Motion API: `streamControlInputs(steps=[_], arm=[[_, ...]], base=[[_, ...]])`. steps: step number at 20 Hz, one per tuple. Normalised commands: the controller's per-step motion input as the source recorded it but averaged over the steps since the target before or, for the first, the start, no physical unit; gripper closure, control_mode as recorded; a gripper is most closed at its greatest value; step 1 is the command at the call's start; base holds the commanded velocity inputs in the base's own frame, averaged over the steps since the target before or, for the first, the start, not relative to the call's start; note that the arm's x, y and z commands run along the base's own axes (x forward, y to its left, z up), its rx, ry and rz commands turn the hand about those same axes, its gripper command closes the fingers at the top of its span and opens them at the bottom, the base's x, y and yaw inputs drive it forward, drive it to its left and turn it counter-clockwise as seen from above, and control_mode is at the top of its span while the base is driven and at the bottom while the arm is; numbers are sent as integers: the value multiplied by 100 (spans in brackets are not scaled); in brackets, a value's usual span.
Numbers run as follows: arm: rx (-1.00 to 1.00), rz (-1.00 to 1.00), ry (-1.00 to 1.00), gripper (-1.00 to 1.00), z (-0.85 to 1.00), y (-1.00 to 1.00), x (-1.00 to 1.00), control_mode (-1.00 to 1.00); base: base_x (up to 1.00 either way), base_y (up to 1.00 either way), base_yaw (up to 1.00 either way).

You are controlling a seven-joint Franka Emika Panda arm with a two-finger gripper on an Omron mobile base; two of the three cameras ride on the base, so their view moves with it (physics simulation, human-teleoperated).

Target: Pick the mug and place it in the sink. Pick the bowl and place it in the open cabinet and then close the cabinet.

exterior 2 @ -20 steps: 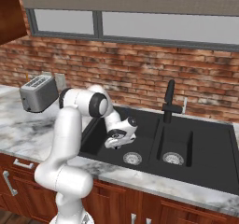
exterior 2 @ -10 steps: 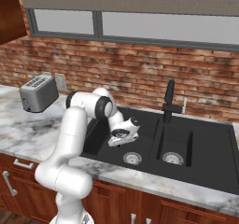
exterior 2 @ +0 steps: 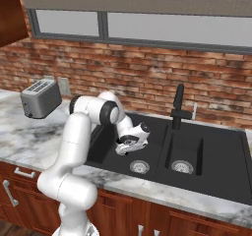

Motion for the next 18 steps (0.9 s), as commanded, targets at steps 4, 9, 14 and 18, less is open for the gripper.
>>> streamControlInputs(steps=[4,9,14,18], arm=[[0,-10,1,-100,74,1,-23,-100],[-2,-16,1,-100,99,0,-21,-100],[-6,-28,7,-100,100,0,-19,-100],[-7,-28,9,-100,100,1,-33,-100]], base=[[0,0,0],[0,0,0],[0,0,0],[0,0,0]])
